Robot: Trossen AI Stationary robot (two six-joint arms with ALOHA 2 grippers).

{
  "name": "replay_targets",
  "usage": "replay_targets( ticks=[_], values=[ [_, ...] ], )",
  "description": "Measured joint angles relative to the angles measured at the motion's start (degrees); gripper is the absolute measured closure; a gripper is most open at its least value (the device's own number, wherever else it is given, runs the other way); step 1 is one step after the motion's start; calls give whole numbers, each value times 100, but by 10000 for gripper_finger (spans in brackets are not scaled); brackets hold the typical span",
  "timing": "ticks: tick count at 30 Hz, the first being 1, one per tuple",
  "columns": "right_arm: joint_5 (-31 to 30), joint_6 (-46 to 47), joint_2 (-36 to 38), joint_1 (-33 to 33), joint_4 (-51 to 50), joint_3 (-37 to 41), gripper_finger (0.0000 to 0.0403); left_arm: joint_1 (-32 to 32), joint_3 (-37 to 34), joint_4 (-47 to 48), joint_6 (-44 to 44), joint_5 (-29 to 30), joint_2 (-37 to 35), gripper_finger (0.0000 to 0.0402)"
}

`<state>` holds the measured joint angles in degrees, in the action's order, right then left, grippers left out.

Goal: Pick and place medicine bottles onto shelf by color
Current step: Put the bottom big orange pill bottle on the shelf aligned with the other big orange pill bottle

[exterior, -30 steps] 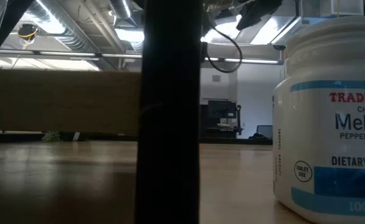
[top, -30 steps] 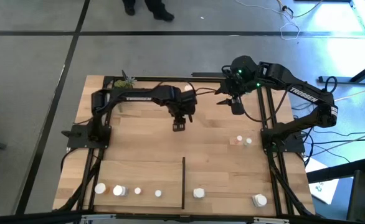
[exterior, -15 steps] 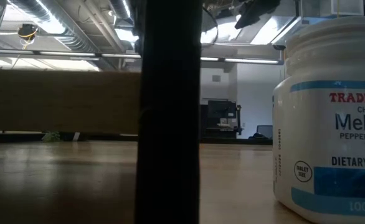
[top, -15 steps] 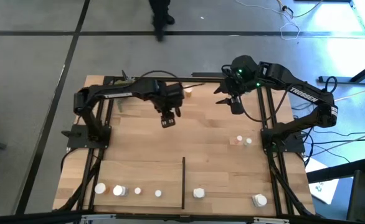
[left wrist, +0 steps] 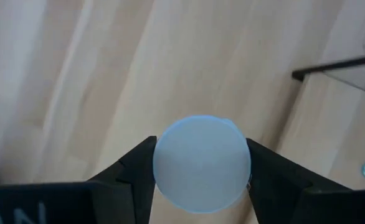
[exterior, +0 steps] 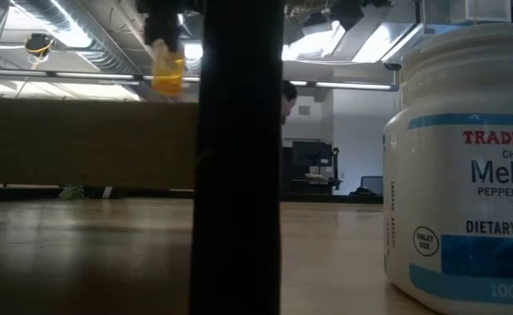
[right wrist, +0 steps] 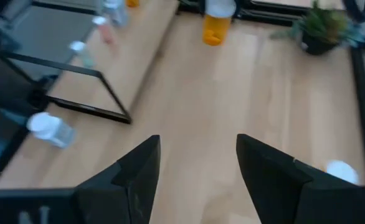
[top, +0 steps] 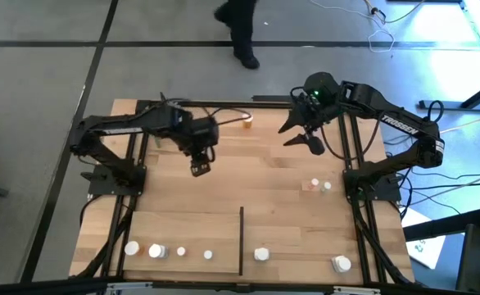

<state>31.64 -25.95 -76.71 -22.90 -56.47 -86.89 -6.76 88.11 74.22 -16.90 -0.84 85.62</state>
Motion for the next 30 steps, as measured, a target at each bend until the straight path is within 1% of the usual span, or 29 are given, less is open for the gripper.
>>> replay_targets(
  ticks=[4, 13, 16, 20, 23, 26, 30],
  values=[
    [329, -16, 0, 0, 13, 0, 190, 268, -635, -2, -725, 30, -582, 216],
    [452, -138, 0, 0, 13, 1, 190, 1126, -1904, 20, -2542, 24, -1716, 216],
    [697, -331, -2, 0, 32, 0, 190, 1439, -2217, 51, -3068, -42, -1999, 216],
    [749, -313, -2, 0, 119, 0, 190, 1862, -2518, 169, -3830, -67, -2250, 216],
    [747, -311, -2, -2, 149, 0, 190, 2225, -2659, 240, -4394, -296, -2392, 216],
    [748, -311, -2, -2, 153, 0, 190, 2650, -2780, 260, -4866, -521, -2434, 216],
    [747, -311, -2, -2, 159, 0, 190, 3230, -2900, 291, -5321, -534, -2430, 216]
  ],
)
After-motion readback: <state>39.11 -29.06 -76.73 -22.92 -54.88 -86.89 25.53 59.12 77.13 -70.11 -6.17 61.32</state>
